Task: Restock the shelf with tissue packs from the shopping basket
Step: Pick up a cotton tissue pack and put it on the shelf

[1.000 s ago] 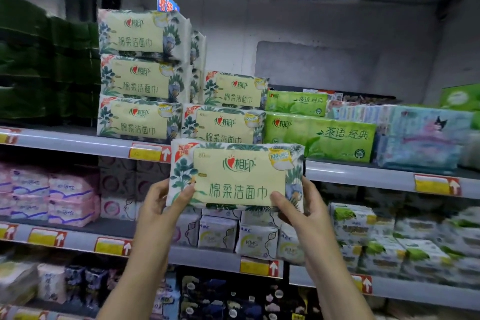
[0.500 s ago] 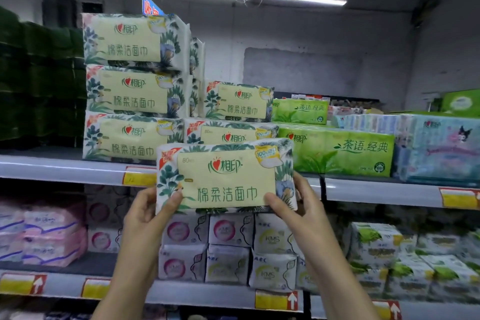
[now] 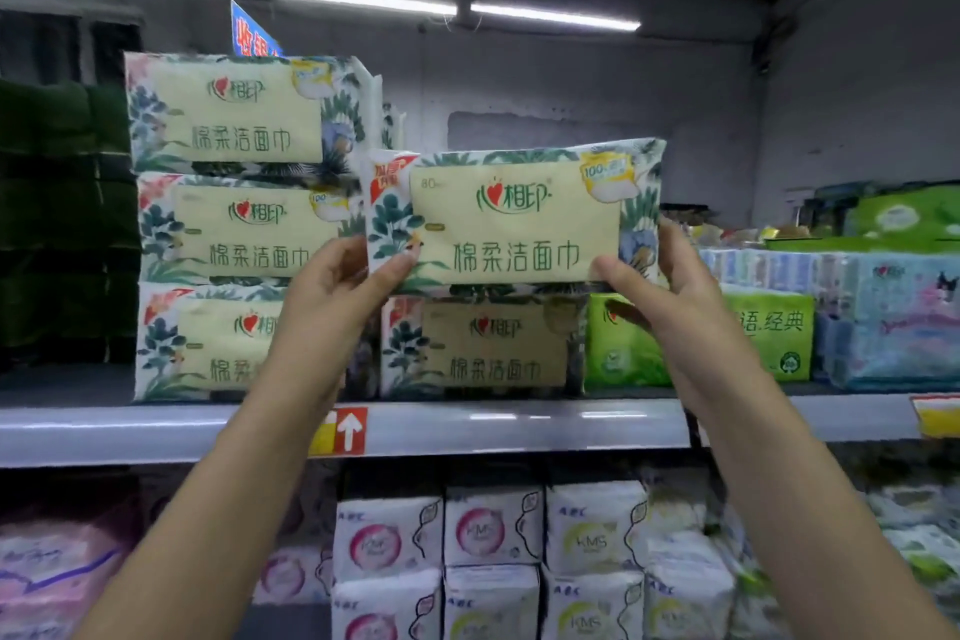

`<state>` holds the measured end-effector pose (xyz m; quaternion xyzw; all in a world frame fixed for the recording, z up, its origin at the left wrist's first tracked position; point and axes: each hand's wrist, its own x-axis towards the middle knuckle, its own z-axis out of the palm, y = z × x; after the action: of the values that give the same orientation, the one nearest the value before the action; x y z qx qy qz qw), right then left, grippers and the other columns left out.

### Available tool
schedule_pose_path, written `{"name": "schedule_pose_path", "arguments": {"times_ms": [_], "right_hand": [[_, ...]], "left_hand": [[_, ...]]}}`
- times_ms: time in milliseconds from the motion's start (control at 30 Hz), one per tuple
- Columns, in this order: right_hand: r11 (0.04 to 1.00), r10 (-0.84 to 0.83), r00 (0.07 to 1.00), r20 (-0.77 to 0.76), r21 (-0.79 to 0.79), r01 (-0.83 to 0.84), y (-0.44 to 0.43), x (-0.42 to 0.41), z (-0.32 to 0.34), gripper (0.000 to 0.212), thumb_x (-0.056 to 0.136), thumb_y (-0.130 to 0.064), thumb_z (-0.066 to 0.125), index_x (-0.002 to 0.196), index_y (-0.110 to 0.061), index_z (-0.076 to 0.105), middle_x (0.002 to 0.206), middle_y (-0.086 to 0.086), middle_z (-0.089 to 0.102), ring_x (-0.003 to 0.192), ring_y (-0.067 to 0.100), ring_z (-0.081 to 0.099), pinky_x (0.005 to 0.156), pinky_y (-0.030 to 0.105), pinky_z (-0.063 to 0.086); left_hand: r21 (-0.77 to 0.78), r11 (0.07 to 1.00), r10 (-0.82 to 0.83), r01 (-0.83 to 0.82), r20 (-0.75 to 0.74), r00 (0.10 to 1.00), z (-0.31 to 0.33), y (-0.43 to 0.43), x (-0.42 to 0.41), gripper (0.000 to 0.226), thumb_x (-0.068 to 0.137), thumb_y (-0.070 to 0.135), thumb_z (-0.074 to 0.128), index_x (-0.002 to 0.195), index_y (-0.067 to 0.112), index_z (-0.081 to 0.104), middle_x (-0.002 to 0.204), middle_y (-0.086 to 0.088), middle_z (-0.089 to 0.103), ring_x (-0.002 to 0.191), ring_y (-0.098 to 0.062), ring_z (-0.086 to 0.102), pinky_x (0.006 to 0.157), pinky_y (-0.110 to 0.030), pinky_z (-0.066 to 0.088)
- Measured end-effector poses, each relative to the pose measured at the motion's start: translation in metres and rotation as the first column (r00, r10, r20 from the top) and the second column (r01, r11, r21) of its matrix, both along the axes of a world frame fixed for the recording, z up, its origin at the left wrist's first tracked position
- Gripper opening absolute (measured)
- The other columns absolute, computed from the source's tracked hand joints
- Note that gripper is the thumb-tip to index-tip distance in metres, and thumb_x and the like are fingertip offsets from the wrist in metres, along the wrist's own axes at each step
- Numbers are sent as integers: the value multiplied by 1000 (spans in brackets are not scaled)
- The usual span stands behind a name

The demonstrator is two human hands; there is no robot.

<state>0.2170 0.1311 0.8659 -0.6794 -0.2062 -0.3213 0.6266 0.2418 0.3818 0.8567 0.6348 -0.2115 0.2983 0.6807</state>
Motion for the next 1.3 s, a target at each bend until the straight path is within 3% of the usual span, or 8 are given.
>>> {"name": "schedule_pose_path", "arguments": {"times_ms": [233, 333, 400, 567, 767, 867, 1000, 1300], "right_hand": [[994, -29, 999, -43, -106, 24, -10, 53, 34, 61, 84, -35, 69, 138, -36, 38, 132, -21, 48, 128, 3, 44, 105, 35, 38], [987, 1, 998, -56, -163, -10, -8, 66, 33, 40, 88, -30, 65, 118, -42, 42, 110, -33, 51, 96, -29, 46, 83, 10, 39], [985, -6, 998, -59, -175, -4, -7, 73, 29, 42, 89, -30, 64, 123, -38, 41, 110, -33, 51, 88, -31, 45, 74, 4, 35], [965, -73, 996, -50, -254, 58, -12, 86, 20, 43, 89, -31, 63, 128, -30, 44, 108, -30, 56, 87, -26, 52, 71, 1, 40], [880, -193, 980, -52, -451, 150, -11, 95, 20, 42, 92, -35, 58, 129, -21, 44, 117, -13, 58, 112, 10, 54, 92, 28, 41], [837, -219, 973, -71, -526, 149, -13, 96, 19, 56, 87, -37, 65, 133, -22, 37, 119, -15, 54, 115, 10, 52, 95, 29, 41], [822, -231, 968, -100, -553, 139, -14, 97, 20, 67, 84, -36, 69, 137, -21, 31, 126, -12, 54, 118, 12, 51, 98, 30, 41], [775, -314, 942, -116, -605, 183, -11, 95, 21, 63, 87, -40, 64, 135, -14, 32, 130, -4, 55, 117, 17, 52, 89, 28, 41]], "left_hand": [[129, 991, 24, -20, -23, 999, 24, -6, 40, 32, 80, 21, 71, 111, 18, 64, 104, 4, 72, 96, -10, 69, 87, -30, 53], [159, 985, 79, -72, -36, 996, 23, -6, 49, 32, 79, 17, 72, 110, 16, 63, 103, 2, 72, 94, -15, 70, 82, -32, 55], [198, 970, 142, -138, -11, 990, 22, -3, 55, 31, 78, 16, 74, 107, 17, 64, 102, 3, 72, 94, -15, 69, 82, -32, 55], [425, 813, 389, -397, 111, 915, 19, -4, 69, 26, 76, 28, 78, 98, 19, 66, 90, 9, 69, 85, -9, 65, 68, -19, 48], [465, 749, 433, -471, 194, 880, 13, -7, 68, 54, 76, 34, 78, 122, 20, 54, 101, 6, 66, 87, -13, 62, 76, -28, 47], [531, 658, 476, -534, 256, 841, 12, -7, 66, 71, 78, 44, 72, 137, 19, 43, 102, -2, 68, 82, -17, 60, 71, -30, 48], [605, 504, 582, -616, 289, 760, 13, -6, 65, 84, 77, 58, 63, 144, 14, 35, 72, -9, 62, 66, -20, 55, 59, -36, 48], [645, 289, 674, -708, 388, 629, 12, -8, 62, 86, 78, 69, 49, 137, 7, 43, 83, -18, 67, 79, -35, 62, 61, -37, 48]]}}
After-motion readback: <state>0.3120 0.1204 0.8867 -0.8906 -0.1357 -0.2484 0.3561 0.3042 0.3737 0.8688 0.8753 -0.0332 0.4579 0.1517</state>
